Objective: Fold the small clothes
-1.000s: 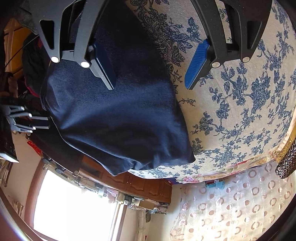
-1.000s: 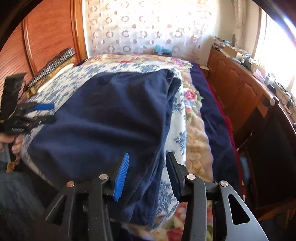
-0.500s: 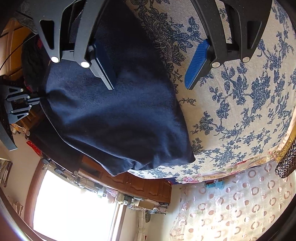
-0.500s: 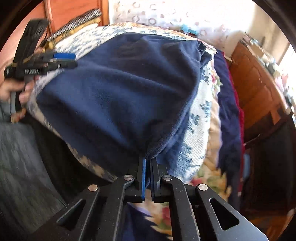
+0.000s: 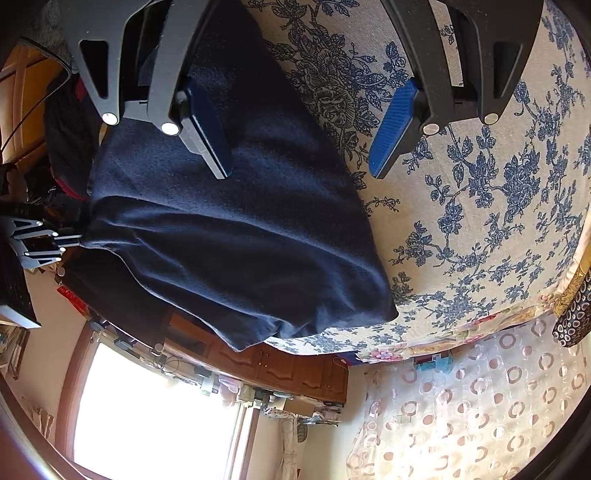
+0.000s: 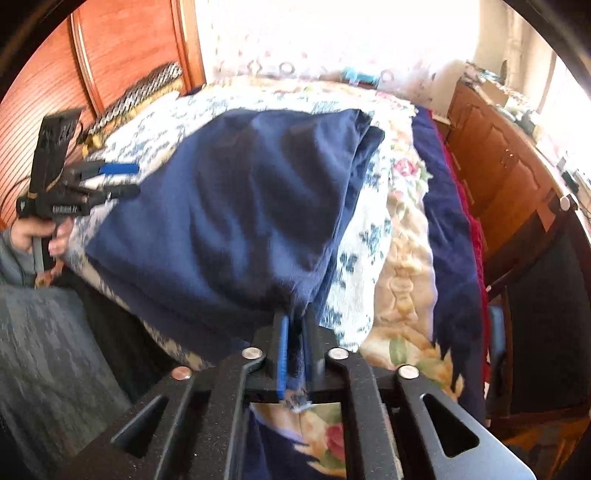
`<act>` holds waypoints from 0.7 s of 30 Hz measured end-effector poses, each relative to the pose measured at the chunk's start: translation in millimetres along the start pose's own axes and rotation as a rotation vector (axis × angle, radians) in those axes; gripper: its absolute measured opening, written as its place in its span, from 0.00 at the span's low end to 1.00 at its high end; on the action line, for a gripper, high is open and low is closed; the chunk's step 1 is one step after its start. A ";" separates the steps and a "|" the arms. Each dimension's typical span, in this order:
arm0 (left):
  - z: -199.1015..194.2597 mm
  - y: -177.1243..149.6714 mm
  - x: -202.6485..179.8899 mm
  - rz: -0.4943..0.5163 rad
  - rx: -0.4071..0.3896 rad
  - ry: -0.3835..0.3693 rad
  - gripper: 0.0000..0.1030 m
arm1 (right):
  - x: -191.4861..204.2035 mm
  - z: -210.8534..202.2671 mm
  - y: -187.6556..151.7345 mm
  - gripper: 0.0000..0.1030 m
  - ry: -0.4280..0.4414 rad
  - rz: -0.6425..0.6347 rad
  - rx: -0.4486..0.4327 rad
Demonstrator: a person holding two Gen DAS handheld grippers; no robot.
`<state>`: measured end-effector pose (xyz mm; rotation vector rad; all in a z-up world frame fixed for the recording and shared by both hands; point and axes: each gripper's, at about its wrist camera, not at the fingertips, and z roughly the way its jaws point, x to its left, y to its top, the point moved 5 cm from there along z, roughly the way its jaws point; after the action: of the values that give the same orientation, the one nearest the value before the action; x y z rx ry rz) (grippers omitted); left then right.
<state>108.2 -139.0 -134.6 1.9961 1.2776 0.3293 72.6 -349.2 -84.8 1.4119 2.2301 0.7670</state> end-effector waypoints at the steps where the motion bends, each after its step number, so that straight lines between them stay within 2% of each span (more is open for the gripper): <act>1: 0.4 0.0 -0.5 0.001 0.001 0.001 0.75 | 1.5 1.0 0.3 0.17 -0.005 0.004 -0.011; 2: 0.7 -0.1 -0.9 0.001 0.002 0.002 0.75 | 3.2 1.9 0.2 0.19 -0.007 0.005 -0.018; 4: 1.0 -0.3 -0.6 0.001 0.003 0.002 0.75 | 5.1 4.1 -1.8 0.30 -0.018 0.009 -0.025; 8: 1.4 -0.2 -0.5 0.001 0.003 0.004 0.75 | 7.2 1.0 -3.1 0.36 -0.023 0.016 -0.046; 10: 1.5 -0.9 -0.1 -0.001 0.003 0.003 0.75 | 7.3 -5.8 -1.2 0.45 -0.035 0.024 -0.072; 13: 1.1 -1.5 0.0 0.001 0.004 0.004 0.75 | 8.3 -9.6 0.0 0.51 -0.046 0.027 -0.090; 16: -3.5 -5.1 -0.4 0.001 0.006 0.001 0.75 | 9.4 -1.7 -5.5 0.55 -0.073 0.019 -0.075; 21: -14.1 -20.0 -2.2 0.004 0.037 -0.047 0.75 | 10.2 34.9 -28.0 0.55 -0.042 0.052 0.005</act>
<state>85.6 -129.9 -138.3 2.0261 1.2584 0.2604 69.3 -341.3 -129.9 1.4803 2.1723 0.7422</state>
